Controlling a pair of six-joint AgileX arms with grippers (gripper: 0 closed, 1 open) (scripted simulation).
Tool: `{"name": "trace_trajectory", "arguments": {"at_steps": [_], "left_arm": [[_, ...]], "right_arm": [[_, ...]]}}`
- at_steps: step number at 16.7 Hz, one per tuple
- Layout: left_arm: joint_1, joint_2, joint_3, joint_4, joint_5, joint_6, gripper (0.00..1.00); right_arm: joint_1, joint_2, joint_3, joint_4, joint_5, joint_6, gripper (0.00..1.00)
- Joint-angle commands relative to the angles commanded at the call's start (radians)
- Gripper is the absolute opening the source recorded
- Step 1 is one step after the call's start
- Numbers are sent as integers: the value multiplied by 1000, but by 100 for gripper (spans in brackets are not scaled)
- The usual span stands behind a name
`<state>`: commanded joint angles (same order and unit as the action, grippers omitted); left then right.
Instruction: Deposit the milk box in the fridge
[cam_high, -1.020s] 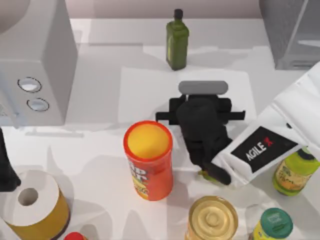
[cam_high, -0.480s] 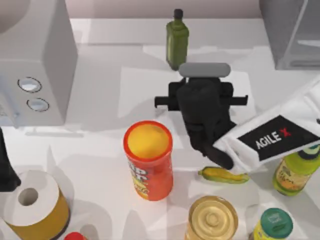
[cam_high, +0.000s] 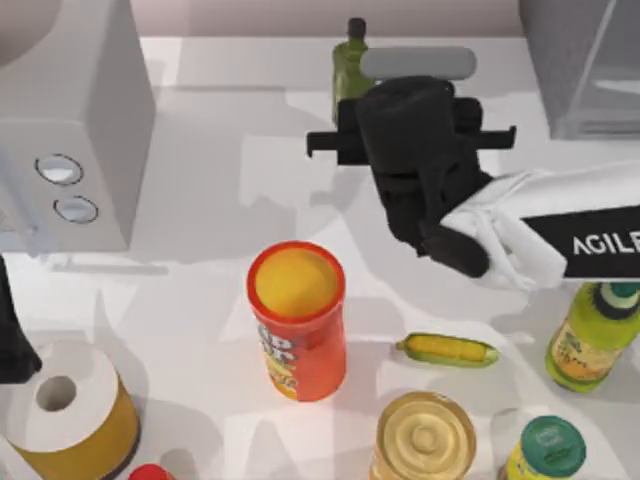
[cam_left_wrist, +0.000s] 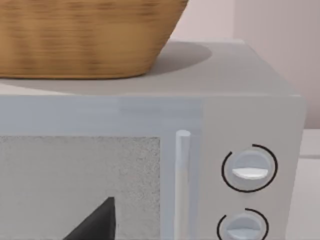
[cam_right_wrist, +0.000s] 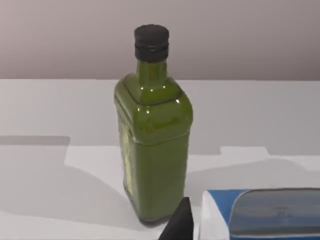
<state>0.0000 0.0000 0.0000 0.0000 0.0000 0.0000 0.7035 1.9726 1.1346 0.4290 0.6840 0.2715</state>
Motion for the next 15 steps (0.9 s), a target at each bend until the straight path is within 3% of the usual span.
{"name": "trace_trajectory", "arguments": {"at_steps": [9,15], "left_arm": [[0,0,0,0,0,0,100],[0,0,0,0,0,0,100]], "right_arm": [[-8,-63,11,-68,1,-1,0],[-127,-293,-161,-128,-81,-39,0]]}}
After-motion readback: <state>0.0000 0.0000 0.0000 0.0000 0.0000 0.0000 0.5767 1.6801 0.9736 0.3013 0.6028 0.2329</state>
